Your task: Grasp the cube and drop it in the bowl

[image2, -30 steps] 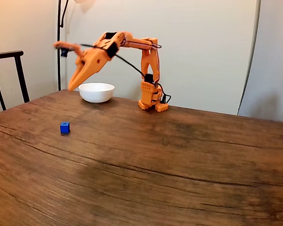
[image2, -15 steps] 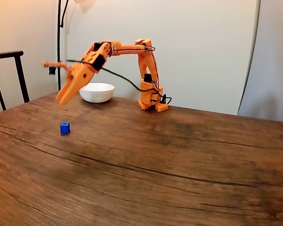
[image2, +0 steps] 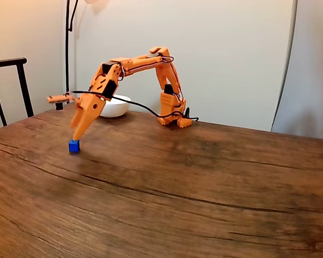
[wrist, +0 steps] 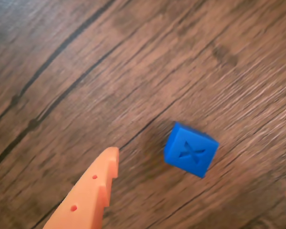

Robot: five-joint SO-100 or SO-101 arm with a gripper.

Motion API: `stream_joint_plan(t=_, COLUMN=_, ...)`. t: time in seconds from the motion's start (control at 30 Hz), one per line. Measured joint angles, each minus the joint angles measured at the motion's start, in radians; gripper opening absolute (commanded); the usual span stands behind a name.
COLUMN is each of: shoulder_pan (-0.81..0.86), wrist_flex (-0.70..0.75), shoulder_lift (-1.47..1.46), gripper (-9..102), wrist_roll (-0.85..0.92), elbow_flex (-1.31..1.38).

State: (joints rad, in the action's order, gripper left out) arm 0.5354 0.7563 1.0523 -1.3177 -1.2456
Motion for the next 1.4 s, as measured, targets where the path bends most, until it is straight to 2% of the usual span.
stream_joint_plan(t=0.67, shoulder_pan=0.006, wrist_flex=0.0, shoulder_lift=-0.063, gripper=47, wrist_roll=0.106, elbow_flex=0.006)
stream_joint_plan(t=1.4, shoulder_pan=0.026, wrist_flex=-0.011, shoulder_lift=-0.133, gripper=46, wrist_roll=0.11, elbow_flex=0.023)
